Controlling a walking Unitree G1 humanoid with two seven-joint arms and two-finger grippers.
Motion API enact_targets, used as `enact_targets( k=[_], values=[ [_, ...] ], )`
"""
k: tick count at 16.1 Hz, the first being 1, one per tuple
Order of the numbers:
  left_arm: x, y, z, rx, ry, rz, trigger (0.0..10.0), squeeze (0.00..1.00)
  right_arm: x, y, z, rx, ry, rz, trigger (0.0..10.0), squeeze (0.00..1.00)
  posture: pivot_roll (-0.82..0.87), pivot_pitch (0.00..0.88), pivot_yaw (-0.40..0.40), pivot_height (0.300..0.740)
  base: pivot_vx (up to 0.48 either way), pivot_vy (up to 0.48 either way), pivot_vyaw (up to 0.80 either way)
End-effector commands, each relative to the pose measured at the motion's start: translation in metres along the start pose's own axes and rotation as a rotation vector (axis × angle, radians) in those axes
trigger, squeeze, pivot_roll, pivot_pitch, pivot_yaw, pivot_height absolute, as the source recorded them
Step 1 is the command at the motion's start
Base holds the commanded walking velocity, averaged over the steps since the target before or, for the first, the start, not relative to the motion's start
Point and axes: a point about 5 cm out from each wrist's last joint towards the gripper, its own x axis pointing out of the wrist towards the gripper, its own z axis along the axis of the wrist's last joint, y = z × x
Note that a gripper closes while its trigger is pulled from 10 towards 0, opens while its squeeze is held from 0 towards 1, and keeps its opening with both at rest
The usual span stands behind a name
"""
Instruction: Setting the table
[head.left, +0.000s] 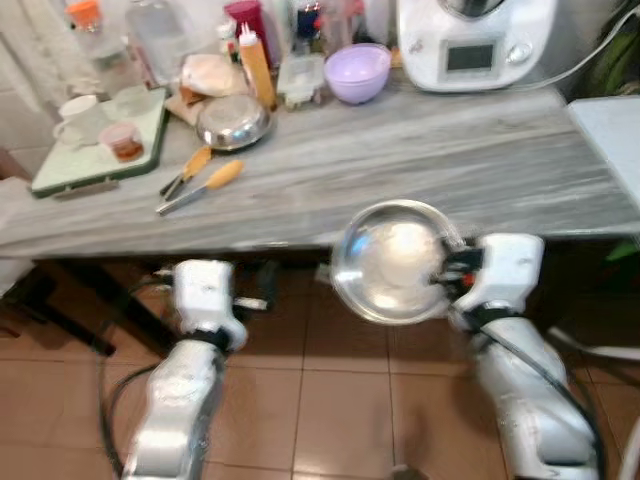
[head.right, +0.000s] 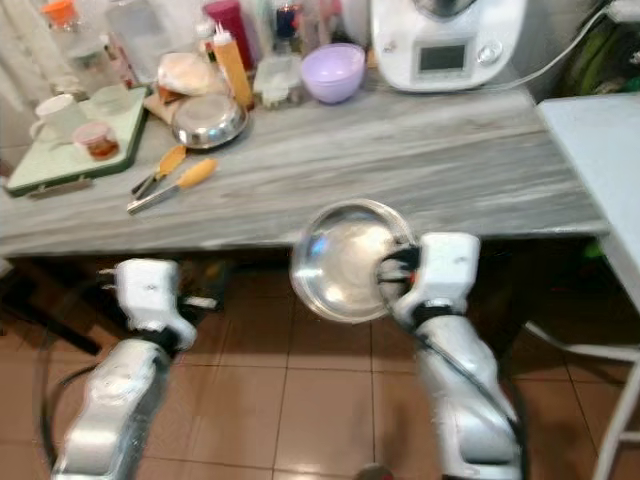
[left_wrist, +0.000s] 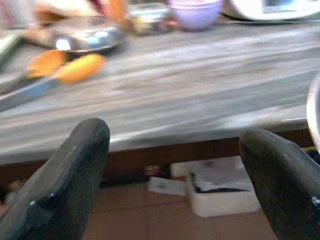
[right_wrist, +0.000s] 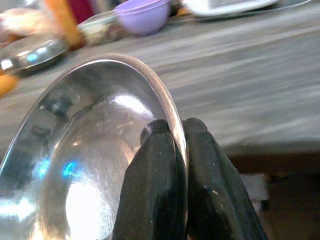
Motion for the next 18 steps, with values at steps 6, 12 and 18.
enact_targets(
  k=[6, 12, 18],
  values=[
    [-0.0016, 0.0094, 0.0012, 0.018, -0.001, 0.020, 10.0, 0.00, 0.0011, 0.0108, 0.0083, 0.017, -0.032, 0.032, 10.0, 0.00, -0.27, 0.135, 0.139, 0.740, 0.322, 0.000, -0.36],
    [-0.0015, 0.0075, 0.0008, 0.013, 0.001, 0.010, 10.0, 0.00, 0.0029, 0.0090, 0.0120, 0.010, -0.046, 0.020, 10.0, 0.00, -0.27, 0.135, 0.140, 0.740, 0.322, 0.000, 0.00],
    [-0.0022, 0.0077, 0.0009, 0.016, 0.004, 0.009, 10.0, 0.00, 0.0040, 0.0106, 0.0124, 0.014, -0.048, 0.022, 10.0, 0.00, -0.27, 0.137, 0.142, 0.740, 0.322, 0.000, 0.00]
  ],
)
